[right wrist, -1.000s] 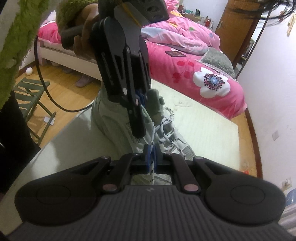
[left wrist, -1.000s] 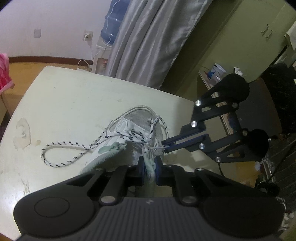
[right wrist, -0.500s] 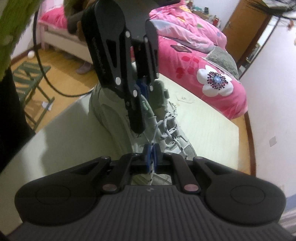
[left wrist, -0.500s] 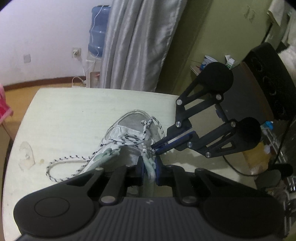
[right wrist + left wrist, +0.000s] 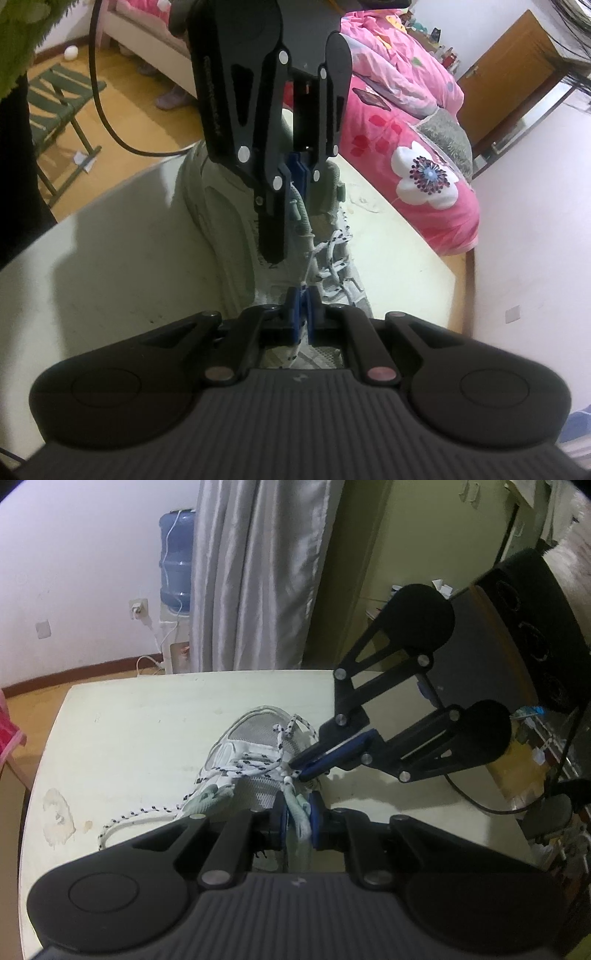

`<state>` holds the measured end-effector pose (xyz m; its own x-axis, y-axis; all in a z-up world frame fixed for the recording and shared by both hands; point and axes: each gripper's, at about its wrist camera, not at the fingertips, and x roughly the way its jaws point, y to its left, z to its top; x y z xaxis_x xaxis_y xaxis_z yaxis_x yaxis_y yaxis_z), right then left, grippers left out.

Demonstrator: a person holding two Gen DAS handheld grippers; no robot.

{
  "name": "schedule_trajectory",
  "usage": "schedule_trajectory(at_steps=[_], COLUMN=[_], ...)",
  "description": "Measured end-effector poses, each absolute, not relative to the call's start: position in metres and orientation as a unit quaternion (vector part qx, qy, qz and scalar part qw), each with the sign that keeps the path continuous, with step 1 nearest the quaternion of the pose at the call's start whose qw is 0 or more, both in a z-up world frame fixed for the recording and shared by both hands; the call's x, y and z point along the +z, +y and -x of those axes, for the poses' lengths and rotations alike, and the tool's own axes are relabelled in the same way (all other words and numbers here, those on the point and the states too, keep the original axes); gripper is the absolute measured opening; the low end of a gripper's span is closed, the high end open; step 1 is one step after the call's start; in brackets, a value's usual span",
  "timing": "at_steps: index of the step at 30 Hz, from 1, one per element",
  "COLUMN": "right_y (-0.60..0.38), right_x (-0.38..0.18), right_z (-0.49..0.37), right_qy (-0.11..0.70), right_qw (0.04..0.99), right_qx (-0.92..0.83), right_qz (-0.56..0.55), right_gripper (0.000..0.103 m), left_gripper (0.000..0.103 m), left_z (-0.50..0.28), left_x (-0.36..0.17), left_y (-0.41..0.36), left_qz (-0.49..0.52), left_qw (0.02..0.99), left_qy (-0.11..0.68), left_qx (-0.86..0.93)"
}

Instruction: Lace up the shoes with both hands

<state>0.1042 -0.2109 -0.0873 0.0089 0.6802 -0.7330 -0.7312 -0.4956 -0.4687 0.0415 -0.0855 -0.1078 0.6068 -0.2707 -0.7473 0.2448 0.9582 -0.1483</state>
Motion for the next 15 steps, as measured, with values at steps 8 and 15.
schedule_trajectory(at_steps=[8,15], right_y=[-0.2071,-0.2085], right_x=[-0.0907,-0.0922], right_z=[-0.1028,-0.1008], right_qy=[0.015,-0.007], right_qw=[0.499,0.491], right_qx=[0.700,0.698], right_qz=[0.511,0.521], right_gripper=[0.003,0.003], left_gripper=[0.013,0.013], left_z=[-0.0396,-0.0376], left_x=[-0.1087,-0.1078], left_y=[-0.0899,-0.0918], left_qz=[-0.011,-0.021], left_qw=[0.899,0.900], left_qy=[0.409,0.404], left_qx=[-0.154,-0.161])
